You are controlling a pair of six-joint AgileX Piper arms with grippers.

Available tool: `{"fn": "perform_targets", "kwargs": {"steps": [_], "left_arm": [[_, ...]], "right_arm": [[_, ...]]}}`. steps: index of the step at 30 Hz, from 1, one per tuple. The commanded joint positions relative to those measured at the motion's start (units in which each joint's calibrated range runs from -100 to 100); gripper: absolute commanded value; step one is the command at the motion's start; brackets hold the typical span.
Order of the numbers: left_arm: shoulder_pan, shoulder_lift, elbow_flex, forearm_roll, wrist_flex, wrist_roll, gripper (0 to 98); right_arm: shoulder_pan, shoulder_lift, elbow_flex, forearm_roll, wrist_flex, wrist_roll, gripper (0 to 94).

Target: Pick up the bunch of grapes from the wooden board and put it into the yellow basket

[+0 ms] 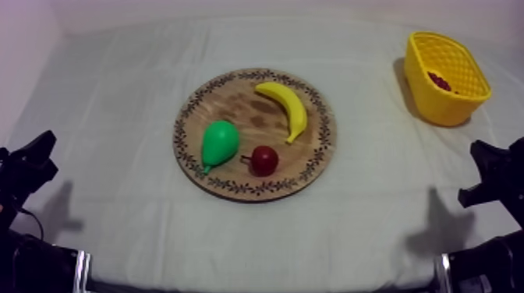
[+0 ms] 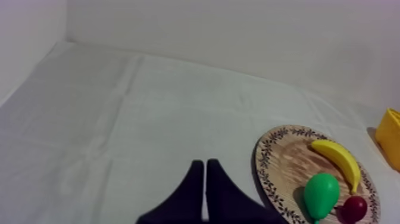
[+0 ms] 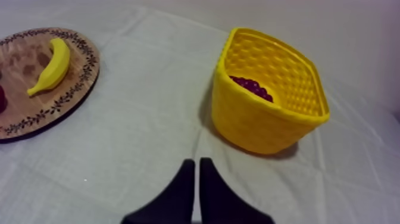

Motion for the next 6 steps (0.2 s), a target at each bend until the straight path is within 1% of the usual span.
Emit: {"fn": "perform_targets", "kwargs": {"steps": [1, 6], "left_arm": [[-0.03, 0.00, -0.03, 0.02, 0.01, -0.01, 0.1], [-0.03, 0.00, -0.03, 0.02, 0.01, -0.01, 0.1]], "right_arm": [[0.00, 0.00, 0.00, -0.01, 0.00, 0.02, 0.5], [0.00, 0.00, 0.00, -0.01, 0.00, 0.02, 0.5]]}}
